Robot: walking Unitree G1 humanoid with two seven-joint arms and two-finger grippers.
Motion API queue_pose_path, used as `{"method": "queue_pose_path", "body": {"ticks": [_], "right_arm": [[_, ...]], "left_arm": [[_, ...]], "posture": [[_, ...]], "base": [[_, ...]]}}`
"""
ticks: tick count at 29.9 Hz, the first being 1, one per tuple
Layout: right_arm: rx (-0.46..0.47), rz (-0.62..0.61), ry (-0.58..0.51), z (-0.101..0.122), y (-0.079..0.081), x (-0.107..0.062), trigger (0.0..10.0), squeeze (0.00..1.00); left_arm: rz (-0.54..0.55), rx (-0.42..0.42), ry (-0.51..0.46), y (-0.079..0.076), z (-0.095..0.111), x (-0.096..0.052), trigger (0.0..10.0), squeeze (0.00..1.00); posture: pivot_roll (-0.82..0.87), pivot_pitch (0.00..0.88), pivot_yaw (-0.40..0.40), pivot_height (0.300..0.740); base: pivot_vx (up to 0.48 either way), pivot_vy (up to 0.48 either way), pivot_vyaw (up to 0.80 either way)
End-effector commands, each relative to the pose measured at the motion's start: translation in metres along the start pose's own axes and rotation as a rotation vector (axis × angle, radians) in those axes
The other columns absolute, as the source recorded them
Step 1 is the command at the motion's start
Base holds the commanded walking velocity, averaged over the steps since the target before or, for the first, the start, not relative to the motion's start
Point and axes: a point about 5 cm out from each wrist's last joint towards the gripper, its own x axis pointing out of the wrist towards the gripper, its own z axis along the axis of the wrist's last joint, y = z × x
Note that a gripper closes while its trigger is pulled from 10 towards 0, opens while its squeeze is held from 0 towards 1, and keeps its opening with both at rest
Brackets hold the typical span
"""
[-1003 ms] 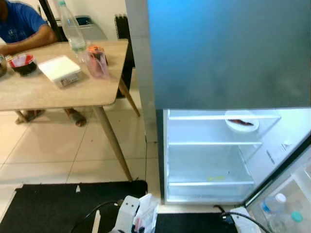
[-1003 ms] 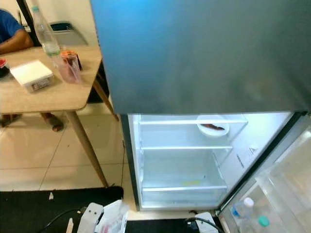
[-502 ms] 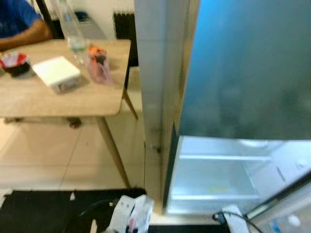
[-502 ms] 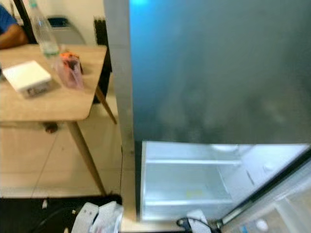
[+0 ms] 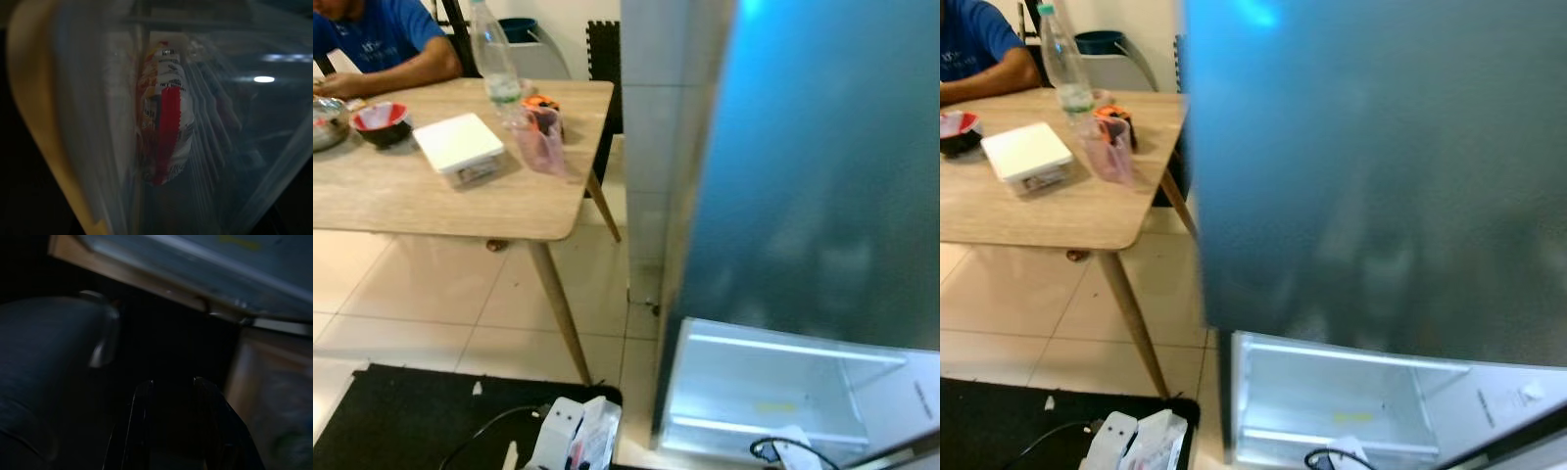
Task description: Restocking fridge
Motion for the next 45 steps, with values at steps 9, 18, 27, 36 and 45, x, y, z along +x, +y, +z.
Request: {"method": "queue_pose_path", "body": {"ticks": [9,18,27,36,45], "right_arm": [[0.000,0.015,0.015,-0.0048,0.0043,-0.0002,10.0,0.00],[0.002,0.023,0.023,-0.0078,0.0063,-0.0004,10.0,0.00],[0.005,0.023,0.027,-0.0089,0.0068,-0.0005,10.0,0.00],[0.003,0.026,0.028,-0.0086,0.0068,-0.0004,10.0,0.00],[0.000,0.027,0.030,-0.0085,0.0062,-0.0005,10.0,0.00]], "left_arm": [[-0.032,-0.038,0.056,-0.0074,-0.0181,-0.0013,10.0,0.00],[-0.022,-0.059,0.068,-0.0092,-0.0229,-0.0015,10.0,0.00],[-0.022,-0.069,0.080,-0.0103,-0.0242,-0.0013,10.0,0.00],[-0.020,-0.081,0.080,-0.0103,-0.0237,-0.0010,10.0,0.00],[-0.020,-0.095,0.076,-0.0107,-0.0229,-0.0006,10.0,0.00]], "posture": [[-0.09,0.051,0.014,0.740],[-0.08,0.060,0.014,0.740],[-0.08,0.064,0.017,0.740],[-0.08,0.063,0.016,0.740],[-0.08,0.064,0.011,0.740]], "base": [[0.000,-0.228,0.00],[0.000,0.000,0.00],[-0.056,-0.054,0.00],[-0.314,-0.336,0.00],[-0.316,-0.340,0.00]]}}
